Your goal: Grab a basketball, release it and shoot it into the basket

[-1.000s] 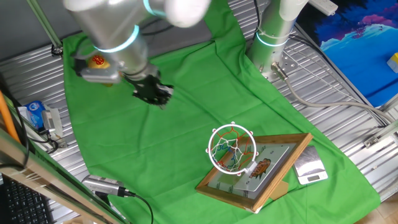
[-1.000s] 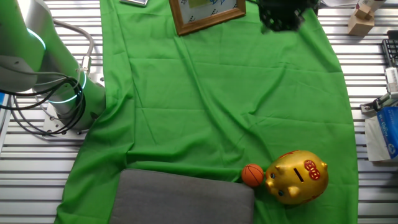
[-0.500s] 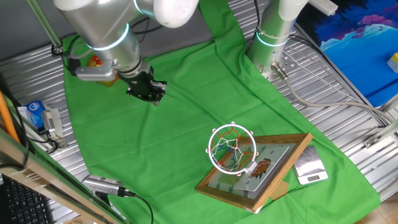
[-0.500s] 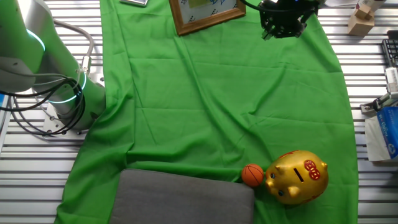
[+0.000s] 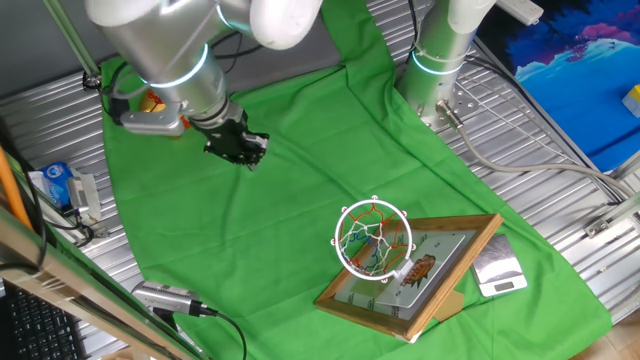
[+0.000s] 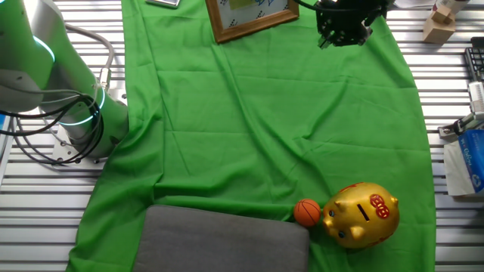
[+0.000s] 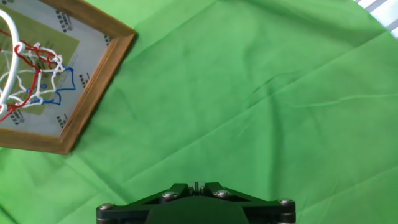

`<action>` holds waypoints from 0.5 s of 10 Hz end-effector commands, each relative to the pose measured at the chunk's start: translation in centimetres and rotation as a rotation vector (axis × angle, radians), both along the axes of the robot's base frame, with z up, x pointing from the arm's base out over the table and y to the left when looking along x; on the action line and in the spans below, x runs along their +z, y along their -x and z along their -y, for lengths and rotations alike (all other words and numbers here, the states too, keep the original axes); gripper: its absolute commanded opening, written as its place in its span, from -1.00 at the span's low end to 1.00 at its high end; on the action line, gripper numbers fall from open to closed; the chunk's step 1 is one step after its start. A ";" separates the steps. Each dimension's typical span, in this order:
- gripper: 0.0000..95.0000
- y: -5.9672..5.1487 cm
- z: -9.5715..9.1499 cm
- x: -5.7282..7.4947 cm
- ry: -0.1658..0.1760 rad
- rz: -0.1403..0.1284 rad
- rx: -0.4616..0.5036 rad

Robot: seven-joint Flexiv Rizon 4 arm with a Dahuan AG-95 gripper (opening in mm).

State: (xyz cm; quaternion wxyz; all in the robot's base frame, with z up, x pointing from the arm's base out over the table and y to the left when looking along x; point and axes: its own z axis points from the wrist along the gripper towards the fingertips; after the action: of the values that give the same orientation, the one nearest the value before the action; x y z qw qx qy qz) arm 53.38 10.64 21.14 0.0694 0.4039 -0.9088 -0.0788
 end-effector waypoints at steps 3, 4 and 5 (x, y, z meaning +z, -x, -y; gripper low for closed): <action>-1.00 0.3 0.1 0.0 0.013 0.026 -0.078; -1.00 0.3 0.1 0.0 0.032 0.025 -0.067; -1.00 0.3 0.1 0.0 0.031 0.025 -0.057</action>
State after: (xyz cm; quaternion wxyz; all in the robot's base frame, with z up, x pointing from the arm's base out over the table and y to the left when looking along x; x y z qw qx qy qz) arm 53.31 10.57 21.06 0.0635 0.3700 -0.9249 -0.0602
